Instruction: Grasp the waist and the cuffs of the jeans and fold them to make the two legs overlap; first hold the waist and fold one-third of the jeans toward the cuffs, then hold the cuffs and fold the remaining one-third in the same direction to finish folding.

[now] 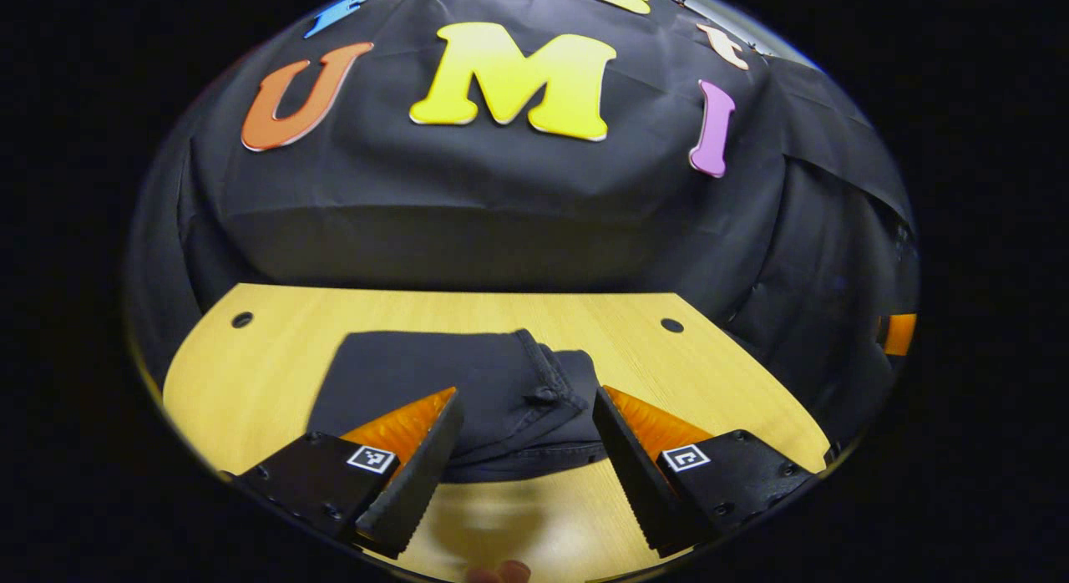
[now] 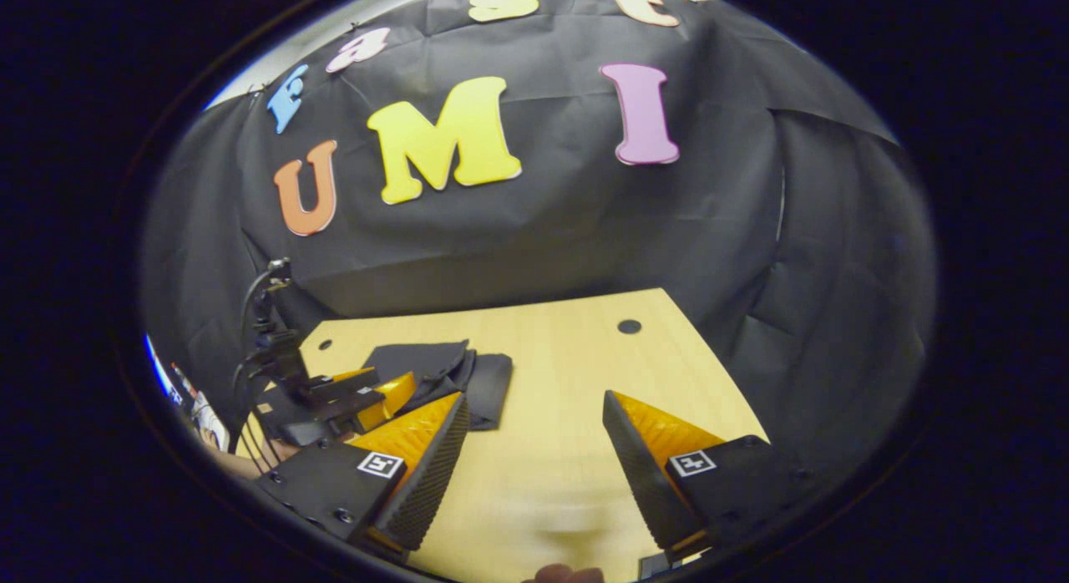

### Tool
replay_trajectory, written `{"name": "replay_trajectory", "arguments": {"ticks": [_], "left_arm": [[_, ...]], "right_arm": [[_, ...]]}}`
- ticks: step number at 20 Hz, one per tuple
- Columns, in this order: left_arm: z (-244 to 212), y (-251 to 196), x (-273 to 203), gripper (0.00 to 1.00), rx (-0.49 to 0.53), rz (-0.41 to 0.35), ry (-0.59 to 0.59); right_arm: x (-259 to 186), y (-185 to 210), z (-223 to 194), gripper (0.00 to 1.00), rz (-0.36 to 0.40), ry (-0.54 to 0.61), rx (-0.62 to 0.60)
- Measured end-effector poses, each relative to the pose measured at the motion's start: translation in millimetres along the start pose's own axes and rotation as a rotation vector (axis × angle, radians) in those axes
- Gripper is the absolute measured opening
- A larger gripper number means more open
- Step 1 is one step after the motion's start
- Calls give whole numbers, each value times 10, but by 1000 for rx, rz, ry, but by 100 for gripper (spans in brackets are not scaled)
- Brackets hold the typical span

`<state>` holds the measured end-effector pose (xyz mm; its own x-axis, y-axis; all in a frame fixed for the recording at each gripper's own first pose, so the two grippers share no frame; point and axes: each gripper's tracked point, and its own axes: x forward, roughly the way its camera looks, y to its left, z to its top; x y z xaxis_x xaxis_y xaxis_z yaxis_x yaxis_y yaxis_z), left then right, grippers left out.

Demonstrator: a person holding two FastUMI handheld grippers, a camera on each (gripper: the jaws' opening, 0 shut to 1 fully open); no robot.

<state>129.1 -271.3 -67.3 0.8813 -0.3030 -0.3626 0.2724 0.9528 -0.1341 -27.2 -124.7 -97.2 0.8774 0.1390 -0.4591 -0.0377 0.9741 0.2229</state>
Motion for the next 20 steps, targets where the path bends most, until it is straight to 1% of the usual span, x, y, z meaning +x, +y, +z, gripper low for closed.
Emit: {"name": "replay_trajectory", "arguments": {"ticks": [2, 3, 4, 6, 7, 8, 9, 10, 11, 12, 14, 16, 19, 20], "left_arm": [[405, 241, -280, 99, 1, 63, -75], [630, 383, -421, 99, 10, 102, -115], [835, 536, -605, 99, 12, 141, -154], [1241, 755, -908, 99, -2, 202, -247], [1431, 844, -1078, 99, -13, 228, -293], [1581, 915, -1266, 100, -20, 249, -336], [1708, 978, -1429, 100, -23, 265, -372], [1777, 1027, -1591, 92, -22, 278, -406], [1831, 1058, -1751, 90, -16, 284, -429], [1872, 1057, -1883, 98, -5, 288, -446], [1845, 1019, -2050, 98, 6, 286, -465], [1736, 975, -2173, 98, 12, 249, -463], [1598, 953, -2258, 98, 27, 228, -441], [1590, 955, -2262, 98, 23, 227, -439]], "right_arm": [[101, 265, 293, 100, 40, -64, -38], [97, 396, 464, 98, 46, -112, -56], [63, 536, 637, 100, 55, -166, -72], [-59, 828, 1003, 100, 63, -284, -97], [-110, 921, 1132, 97, 42, -341, -115], [-146, 959, 1219, 100, 0, -380, -135], [-197, 1092, 1239, 96, 0, -412, -143], [-258, 1271, 1275, 97, 13, -441, -148], [-334, 1399, 1284, 97, 14, -465, -153], [-414, 1466, 1271, 97, 9, -482, -155], [-554, 1657, 1151, 97, 16, -486, -140], [-673, 1788, 988, 97, 16, -479, -141], [-827, 1850, 752, 99, -1, -454, -164], [-893, 1867, 700, 97, 3, -452, -165]]}}
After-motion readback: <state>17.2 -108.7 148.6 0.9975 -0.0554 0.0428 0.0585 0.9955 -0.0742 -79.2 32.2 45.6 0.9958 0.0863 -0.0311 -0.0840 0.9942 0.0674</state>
